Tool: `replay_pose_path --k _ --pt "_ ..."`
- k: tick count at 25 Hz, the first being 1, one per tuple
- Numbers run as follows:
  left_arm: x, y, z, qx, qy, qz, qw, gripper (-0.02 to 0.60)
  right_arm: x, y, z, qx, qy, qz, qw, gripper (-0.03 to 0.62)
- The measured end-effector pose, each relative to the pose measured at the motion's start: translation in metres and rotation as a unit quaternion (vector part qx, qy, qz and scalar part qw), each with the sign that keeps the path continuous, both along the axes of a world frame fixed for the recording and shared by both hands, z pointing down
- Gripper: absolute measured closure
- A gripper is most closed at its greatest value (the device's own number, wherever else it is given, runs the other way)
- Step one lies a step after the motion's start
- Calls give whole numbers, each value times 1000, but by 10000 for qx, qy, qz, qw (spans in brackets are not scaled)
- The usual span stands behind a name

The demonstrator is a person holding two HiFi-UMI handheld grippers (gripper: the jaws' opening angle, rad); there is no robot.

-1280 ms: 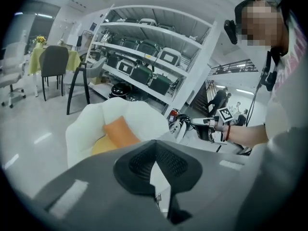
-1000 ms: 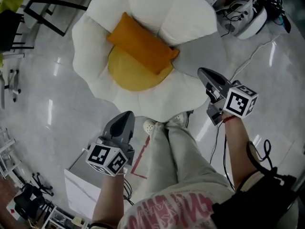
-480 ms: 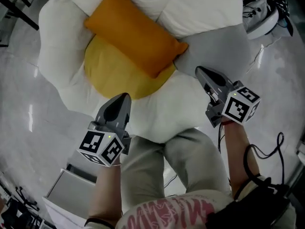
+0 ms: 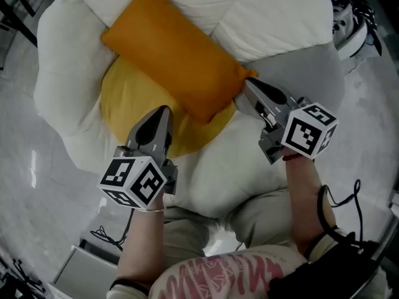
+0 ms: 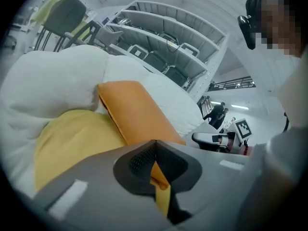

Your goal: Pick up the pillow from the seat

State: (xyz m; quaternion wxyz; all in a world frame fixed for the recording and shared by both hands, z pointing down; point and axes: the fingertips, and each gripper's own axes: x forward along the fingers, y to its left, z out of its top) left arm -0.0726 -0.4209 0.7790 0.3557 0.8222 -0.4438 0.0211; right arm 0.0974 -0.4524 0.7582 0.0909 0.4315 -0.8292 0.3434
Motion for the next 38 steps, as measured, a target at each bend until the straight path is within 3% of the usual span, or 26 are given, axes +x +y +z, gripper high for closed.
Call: replay_pose_path --k 1,3,8,10,12,14,17,21,23,26,28,31,38 --pt "-1 -2 -2 17 -35 33 10000 550 -2 -1 -2 -13 -10 -37 10000 552" --pt "-4 -2 -4 19 -96 78 9999 452 -5 -3 -5 -50 9 -83 10000 519" --pt "-3 -13 22 -75 -138 103 9998 380 1 -16 14 115 272 -90 9995 382" --pt "3 -22 42 -165 -175 108 9997 336 7 -25 33 125 445 -42 9989 379" --pt "8 -26 55 -296 52 128 9995 309 7 -30 47 42 458 -6 9989 386" --pt "12 -27 60 -429 310 236 9983 300 3 -30 54 -69 342 29 9994 391" --pt "14 -25 66 -596 418 359 9967 291 -8 -26 54 -173 68 15 9998 414" --pt "28 -33 72 -568 470 383 9965 293 -7 -28 57 -74 202 -84 9997 429" --pt "37 -37 73 -432 481 449 9969 327 -3 -30 61 -82 237 -130 9996 454" --pt "36 -34 70 -263 425 455 9977 353 -7 -25 59 -389 -38 -142 9991 511" --pt "28 -28 69 -212 399 345 9984 403 -17 -16 51 -553 -363 -157 9977 545" --pt "17 -12 73 -367 562 89 9977 459 -34 3 43 -630 -654 -244 9956 575" --pt "8 41 59 -523 672 -268 9960 503 -36 58 54 -563 -365 -77 9977 580"
